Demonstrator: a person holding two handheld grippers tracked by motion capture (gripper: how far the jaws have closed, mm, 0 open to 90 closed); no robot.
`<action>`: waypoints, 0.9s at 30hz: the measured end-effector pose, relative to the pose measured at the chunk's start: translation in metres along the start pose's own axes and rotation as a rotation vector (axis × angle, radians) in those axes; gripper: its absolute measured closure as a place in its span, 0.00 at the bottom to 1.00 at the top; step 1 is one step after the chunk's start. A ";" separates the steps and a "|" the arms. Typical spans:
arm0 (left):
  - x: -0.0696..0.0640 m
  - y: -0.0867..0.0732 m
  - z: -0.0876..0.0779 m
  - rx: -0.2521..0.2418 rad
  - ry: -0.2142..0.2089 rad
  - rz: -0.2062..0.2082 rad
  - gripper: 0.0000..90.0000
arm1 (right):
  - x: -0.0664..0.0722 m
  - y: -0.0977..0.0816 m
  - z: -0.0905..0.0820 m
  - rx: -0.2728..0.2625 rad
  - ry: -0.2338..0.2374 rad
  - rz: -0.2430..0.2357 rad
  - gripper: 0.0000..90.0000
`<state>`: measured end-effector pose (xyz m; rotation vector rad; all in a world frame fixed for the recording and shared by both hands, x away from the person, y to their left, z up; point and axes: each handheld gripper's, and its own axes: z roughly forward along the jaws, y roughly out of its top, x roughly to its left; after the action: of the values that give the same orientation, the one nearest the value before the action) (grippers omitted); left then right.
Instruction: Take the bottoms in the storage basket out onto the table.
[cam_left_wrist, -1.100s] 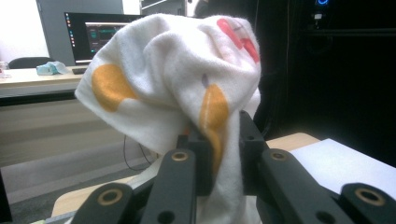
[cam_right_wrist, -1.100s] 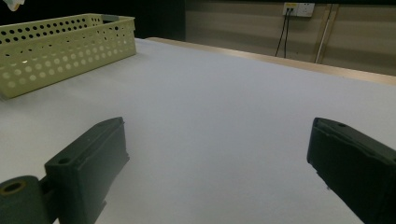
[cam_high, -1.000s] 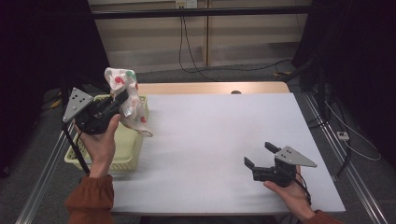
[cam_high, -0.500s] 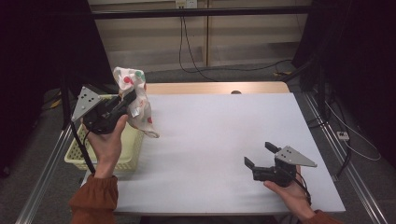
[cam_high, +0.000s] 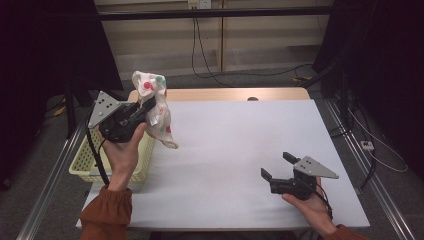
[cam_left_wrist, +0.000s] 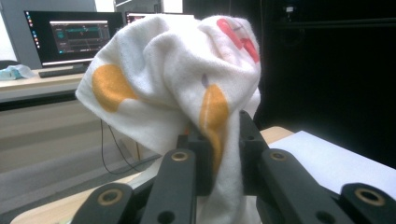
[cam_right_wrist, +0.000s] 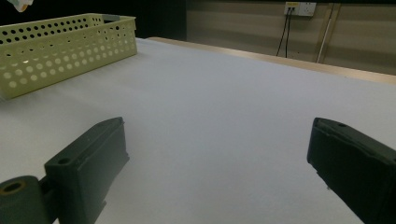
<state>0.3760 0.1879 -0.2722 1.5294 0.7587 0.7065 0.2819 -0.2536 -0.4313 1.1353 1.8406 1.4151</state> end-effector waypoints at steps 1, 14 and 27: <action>-0.001 0.001 0.001 0.003 -0.003 0.005 0.90 | 0.000 0.000 0.000 0.000 -0.002 0.000 0.05; -0.016 0.004 0.022 0.003 -0.057 0.011 0.90 | -0.001 0.000 -0.001 -0.002 0.001 -0.004 0.05; -0.025 -0.001 0.039 0.041 -0.099 0.036 0.90 | 0.000 0.000 -0.001 -0.002 0.000 -0.002 0.05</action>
<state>0.3922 0.1441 -0.2766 1.6072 0.6759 0.6401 0.2815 -0.2541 -0.4314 1.1318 1.8399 1.4154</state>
